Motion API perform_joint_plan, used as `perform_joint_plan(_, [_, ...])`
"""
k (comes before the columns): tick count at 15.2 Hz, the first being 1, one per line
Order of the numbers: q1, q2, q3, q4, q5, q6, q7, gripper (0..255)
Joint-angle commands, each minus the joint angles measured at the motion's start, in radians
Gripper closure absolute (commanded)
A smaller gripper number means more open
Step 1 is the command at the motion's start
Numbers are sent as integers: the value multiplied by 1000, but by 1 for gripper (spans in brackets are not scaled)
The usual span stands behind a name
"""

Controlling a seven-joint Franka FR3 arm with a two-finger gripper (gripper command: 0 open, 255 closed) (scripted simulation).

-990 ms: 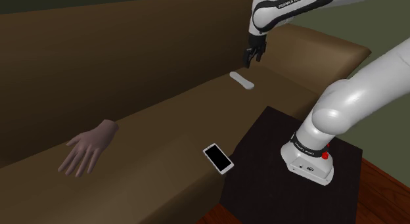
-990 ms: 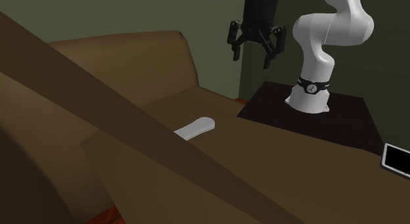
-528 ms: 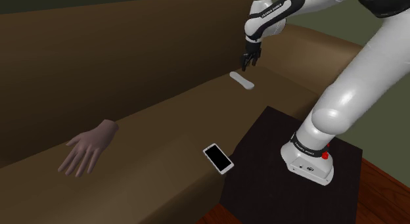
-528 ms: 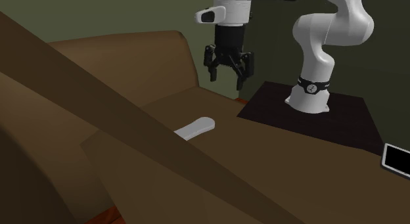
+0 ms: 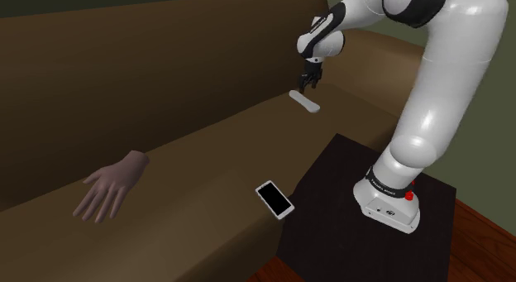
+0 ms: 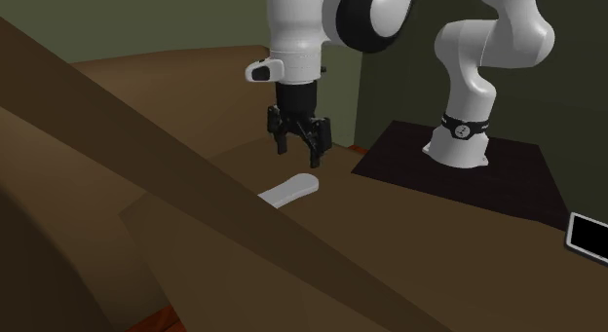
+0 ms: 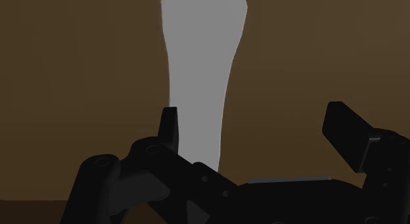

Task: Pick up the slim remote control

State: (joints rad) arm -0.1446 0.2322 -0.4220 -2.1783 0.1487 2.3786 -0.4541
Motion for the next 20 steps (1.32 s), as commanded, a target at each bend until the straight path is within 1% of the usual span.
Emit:
perform_joint_plan(1, [-34,89,14,61,67,17,-59,0])
perform_joint_plan(4, [-87,199,44,152,136,24,-116,0])
perform_joint_plan(11, [-109,271,73,154,177,91,-145,0])
perform_joint_plan(13, [-111,277,76,155,181,96,-148,0])
perform_joint_plan(14, [-111,279,77,156,182,97,-148,255])
perform_joint_plan(20, [-110,279,77,154,182,99,-147,255])
